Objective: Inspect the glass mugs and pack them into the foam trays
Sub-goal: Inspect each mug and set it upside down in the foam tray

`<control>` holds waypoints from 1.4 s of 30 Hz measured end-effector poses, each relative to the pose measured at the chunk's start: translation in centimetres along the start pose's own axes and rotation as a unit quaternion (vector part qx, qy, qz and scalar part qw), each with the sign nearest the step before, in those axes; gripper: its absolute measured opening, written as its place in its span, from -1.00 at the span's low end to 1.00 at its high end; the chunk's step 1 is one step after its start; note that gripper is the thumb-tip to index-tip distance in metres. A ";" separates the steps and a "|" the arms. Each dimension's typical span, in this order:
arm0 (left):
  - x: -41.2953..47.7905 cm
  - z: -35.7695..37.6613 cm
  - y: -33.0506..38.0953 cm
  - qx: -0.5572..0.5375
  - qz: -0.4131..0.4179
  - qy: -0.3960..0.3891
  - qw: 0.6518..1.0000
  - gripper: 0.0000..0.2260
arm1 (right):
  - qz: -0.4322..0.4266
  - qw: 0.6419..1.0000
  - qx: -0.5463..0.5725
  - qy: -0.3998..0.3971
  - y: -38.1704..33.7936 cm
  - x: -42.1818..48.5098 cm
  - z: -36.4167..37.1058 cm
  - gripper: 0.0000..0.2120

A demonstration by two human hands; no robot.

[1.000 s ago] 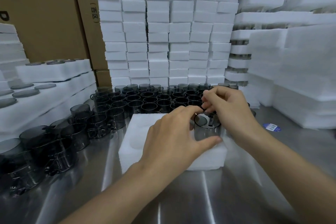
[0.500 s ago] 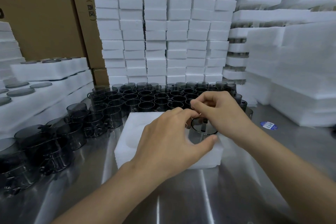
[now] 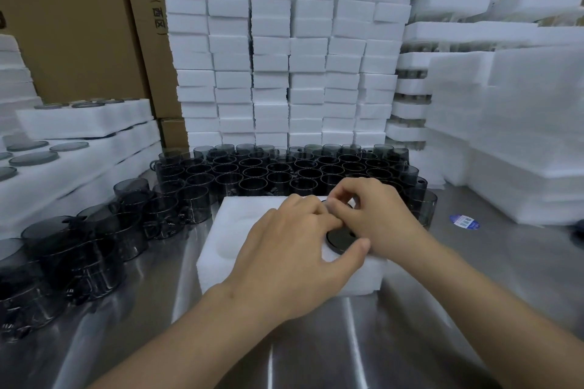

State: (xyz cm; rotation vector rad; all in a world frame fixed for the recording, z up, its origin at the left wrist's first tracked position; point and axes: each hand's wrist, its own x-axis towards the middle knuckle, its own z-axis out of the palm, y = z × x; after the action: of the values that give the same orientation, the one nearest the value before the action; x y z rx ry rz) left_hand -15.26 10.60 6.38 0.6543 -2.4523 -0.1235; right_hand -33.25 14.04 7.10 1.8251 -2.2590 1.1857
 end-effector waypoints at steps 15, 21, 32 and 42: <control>-0.1 0.3 -1.5 0.063 0.052 -0.004 0.997 -0.30 | 0.172 0.959 -0.188 0.125 4.8 1.0 -5.8 -0.95; 0.6 0.7 -2.4 0.057 0.059 0.001 0.997 -0.23 | 0.259 0.954 -0.142 0.059 6.4 1.0 -6.1 -0.87; 1.9 1.3 -3.2 0.074 0.040 0.029 0.996 -0.30 | 0.294 0.947 -0.126 0.041 7.5 0.8 -6.0 -0.87; 1.0 0.8 -2.3 0.016 -0.003 0.067 0.998 -0.48 | 0.147 0.967 -0.140 0.154 3.9 0.8 -6.7 -0.69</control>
State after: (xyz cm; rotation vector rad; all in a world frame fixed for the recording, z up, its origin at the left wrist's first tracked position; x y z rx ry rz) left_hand -15.46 8.08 5.74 0.6632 -2.3269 -0.0401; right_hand -39.71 17.21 10.06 1.1507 -2.4121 1.0254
